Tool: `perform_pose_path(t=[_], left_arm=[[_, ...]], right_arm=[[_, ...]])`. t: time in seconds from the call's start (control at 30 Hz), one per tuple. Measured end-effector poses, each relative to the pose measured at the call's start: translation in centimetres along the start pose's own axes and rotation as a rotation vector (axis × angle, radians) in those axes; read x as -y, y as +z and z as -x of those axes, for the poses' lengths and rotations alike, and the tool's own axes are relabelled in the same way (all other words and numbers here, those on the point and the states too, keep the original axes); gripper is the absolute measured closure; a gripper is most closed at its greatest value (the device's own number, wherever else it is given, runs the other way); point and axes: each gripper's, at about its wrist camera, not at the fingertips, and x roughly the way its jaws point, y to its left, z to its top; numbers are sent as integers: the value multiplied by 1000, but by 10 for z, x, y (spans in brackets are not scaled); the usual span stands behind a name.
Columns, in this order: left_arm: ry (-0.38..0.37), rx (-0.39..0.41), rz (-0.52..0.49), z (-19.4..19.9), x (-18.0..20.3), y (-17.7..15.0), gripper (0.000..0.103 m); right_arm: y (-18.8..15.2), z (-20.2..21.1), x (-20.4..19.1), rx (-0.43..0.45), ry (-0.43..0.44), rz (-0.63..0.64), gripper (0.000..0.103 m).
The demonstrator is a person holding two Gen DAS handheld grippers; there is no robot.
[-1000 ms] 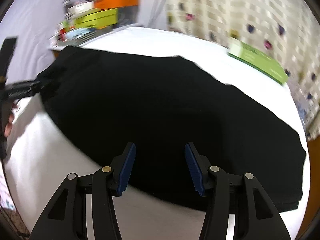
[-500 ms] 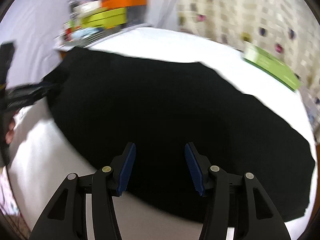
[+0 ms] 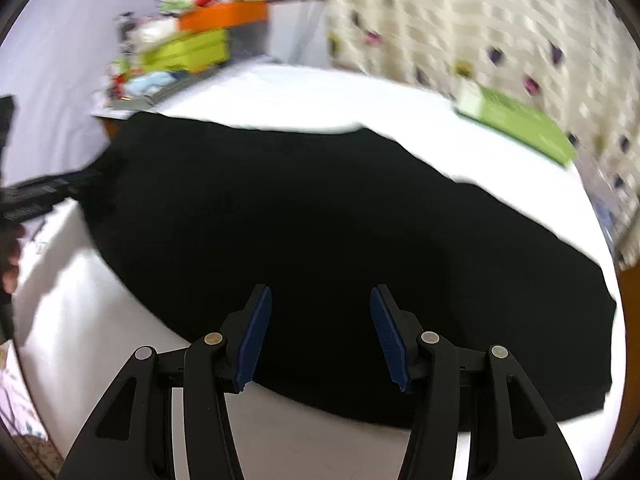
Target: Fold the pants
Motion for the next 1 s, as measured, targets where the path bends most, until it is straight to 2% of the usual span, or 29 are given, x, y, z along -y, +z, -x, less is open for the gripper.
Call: perform_pose_path(t=[0.03, 0.17, 0.2, 0.3, 0.4, 0.47, 0.57, 0.63, 0.73, 0.87, 1.0], left_arm=[[-8, 5, 0, 1, 4, 2, 48], [-43, 22, -27, 2, 27, 10, 47], [-50, 23, -38, 1, 34, 11, 47], [-84, 16, -75, -2, 58, 15, 47], [-127, 11, -135, -6, 87, 17, 46], [-159, 3, -160, -10, 105, 16, 46], [-216, -14, -192, -15, 132, 16, 46], [-247, -23, -223, -18, 149, 15, 46], [-286, -33, -268, -19, 174, 15, 46], [-339, -39, -315, -20, 202, 14, 46], [-379, -57, -349, -24, 227, 12, 46]], right_arm=[[-4, 4, -4, 24, -2, 12, 50], [-8, 18, -10, 26, 148, 20, 50], [-7, 22, -4, 39, 147, 9, 50], [-9, 32, 27, 66, -7, -33, 50], [-21, 29, 73, 25, -105, -154, 50], [-33, 29, 87, -3, -115, -198, 50], [-47, 47, 88, 12, -89, -158, 50], [-54, 58, 96, 31, -89, -181, 50], [-69, 75, 132, 67, -116, -320, 50], [-87, 87, 178, 77, -208, -472, 50], [-99, 94, 208, 96, -219, -597, 50]])
